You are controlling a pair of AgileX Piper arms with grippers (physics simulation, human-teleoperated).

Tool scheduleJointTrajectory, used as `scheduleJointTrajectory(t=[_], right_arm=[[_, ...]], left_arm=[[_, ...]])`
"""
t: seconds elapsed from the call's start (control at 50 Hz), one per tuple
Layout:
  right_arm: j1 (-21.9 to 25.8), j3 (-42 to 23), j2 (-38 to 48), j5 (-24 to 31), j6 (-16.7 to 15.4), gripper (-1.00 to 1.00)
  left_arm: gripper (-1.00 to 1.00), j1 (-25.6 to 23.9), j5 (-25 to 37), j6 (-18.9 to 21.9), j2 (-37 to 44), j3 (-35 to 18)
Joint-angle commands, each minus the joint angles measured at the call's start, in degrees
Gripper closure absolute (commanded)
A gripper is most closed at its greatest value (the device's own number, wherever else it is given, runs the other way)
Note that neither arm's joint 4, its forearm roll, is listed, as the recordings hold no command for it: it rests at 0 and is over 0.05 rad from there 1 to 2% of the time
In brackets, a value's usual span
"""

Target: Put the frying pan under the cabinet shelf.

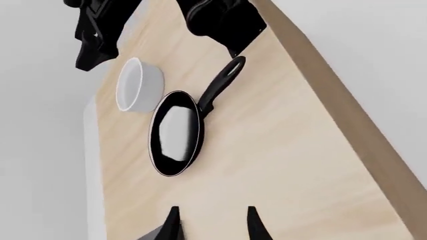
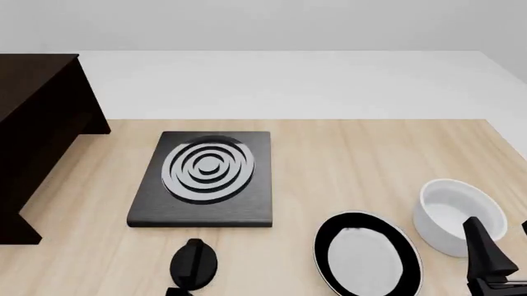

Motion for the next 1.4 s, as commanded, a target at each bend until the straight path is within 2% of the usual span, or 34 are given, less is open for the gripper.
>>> scheduleJointTrajectory(t=[0.02,0.3,0.44,0.64,1.2,1.4], right_arm=[[0.00,0.00,0.00,-0.01,-0.01,-1.00],[0.00,0.00,0.00,-0.01,-0.01,-1.00],[0.00,0.00,0.00,0.00,0.01,-1.00],[0.00,0.00,0.00,0.01,0.01,-1.00],[0.00,0.00,0.00,0.00,0.01,-1.00],[0.00,0.00,0.00,-0.01,-0.01,-1.00]], left_arm=[[-1.00,0.60,-6.85,5.59,3.45,1.86],[-1.00,2.88,-15.30,10.05,9.41,2.96],[-1.00,3.12,-18.09,10.94,11.30,2.78],[-1.00,1.80,-20.44,10.66,12.85,3.28],[-1.00,-1.43,-23.63,13.93,16.56,2.08],[-1.00,-2.85,-27.03,13.96,19.13,2.43]])
